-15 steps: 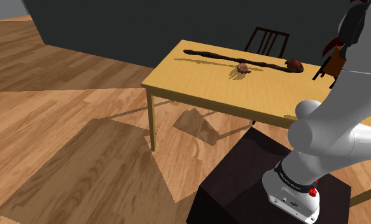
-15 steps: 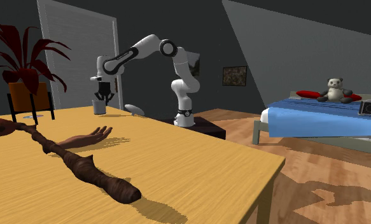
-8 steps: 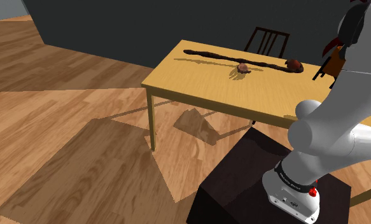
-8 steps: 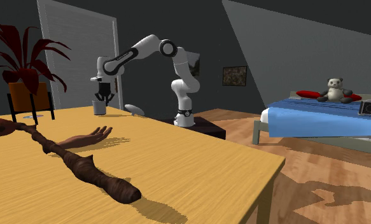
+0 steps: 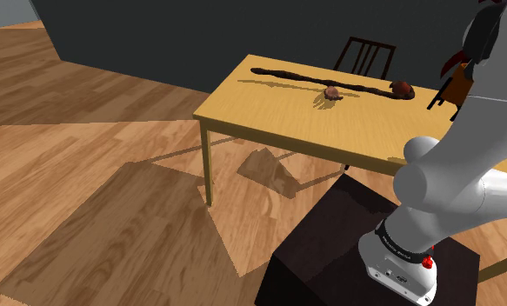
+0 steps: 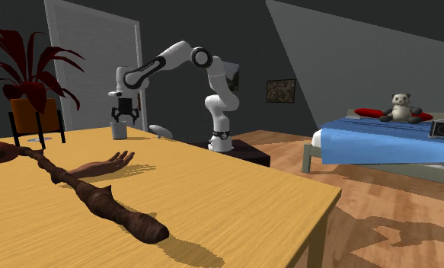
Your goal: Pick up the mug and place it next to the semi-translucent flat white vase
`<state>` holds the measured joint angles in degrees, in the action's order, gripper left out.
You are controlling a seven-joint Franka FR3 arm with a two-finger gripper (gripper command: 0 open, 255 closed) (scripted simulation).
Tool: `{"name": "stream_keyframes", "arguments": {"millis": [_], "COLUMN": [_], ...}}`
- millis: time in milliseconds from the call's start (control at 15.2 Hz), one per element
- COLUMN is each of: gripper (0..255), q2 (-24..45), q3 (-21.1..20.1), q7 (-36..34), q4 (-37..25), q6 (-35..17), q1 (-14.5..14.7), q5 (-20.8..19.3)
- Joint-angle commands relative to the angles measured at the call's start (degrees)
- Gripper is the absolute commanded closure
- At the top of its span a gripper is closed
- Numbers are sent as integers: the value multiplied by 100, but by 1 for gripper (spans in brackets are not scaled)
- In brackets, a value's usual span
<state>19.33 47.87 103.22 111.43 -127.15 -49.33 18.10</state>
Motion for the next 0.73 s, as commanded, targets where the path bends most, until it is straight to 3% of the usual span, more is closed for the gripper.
{"name": "stream_keyframes", "arguments": {"millis": [0, 132, 660], "gripper": [0, 0, 0], "q2": [-190, -399, -400], "q3": [108, 210, 206], "q7": [-120, -256, -257], "q4": [-102, -232, -232], "q6": [231, 498, 498], "q1": [91, 189, 185], "q5": [-194, -404, -406]}}
